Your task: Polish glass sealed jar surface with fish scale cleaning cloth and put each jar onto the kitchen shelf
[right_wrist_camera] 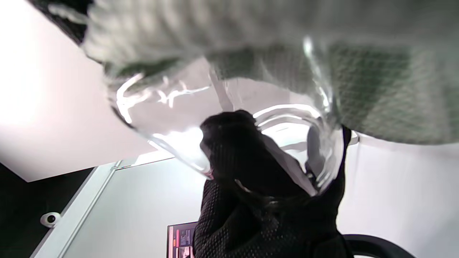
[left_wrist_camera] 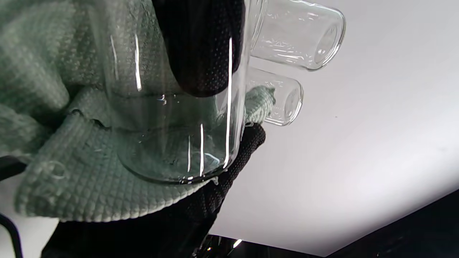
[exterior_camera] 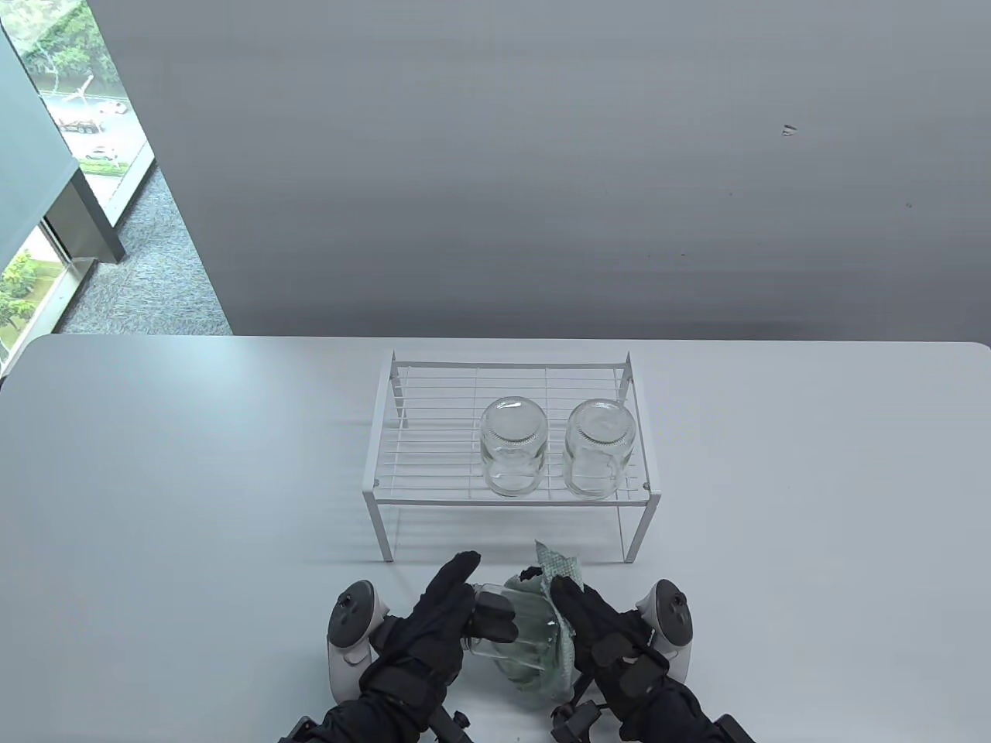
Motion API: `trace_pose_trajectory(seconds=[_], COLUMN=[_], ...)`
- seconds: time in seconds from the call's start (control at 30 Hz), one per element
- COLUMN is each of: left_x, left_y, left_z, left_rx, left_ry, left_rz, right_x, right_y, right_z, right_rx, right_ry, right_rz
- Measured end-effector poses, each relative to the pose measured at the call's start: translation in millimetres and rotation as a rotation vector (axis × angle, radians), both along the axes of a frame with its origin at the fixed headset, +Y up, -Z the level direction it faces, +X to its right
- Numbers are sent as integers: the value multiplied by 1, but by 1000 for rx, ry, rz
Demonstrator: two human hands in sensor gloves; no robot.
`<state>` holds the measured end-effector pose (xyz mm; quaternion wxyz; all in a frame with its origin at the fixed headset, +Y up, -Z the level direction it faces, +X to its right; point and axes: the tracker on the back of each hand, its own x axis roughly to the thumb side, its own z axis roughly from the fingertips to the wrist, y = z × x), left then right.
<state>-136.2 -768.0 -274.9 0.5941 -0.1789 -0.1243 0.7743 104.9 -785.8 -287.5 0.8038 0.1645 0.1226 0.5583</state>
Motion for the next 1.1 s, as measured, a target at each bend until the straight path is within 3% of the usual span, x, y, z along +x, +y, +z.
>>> trace_pose_trajectory(seconds=[0.27,0.53,0.77,0.93,1.1], left_x=[-1,0,16,19,23], left_y=[-4,-10,-5,-5,-7], left_z=[1,0,0,0,0], left_rx=[-62,-129,-118,-78,-88], left_ry=[56,68,-147,-225,-258], left_rz=[182,285,268,130,111], right_x=[-13,-22,-19,-13,-9], right_y=[-3,3,4,4,10], right_z=[6,8,7,6,7], right_rx=[-38,95,122,129,205], right_ry=[50,104,12,-57,-170], right_rz=[-110,-18,72,86,130])
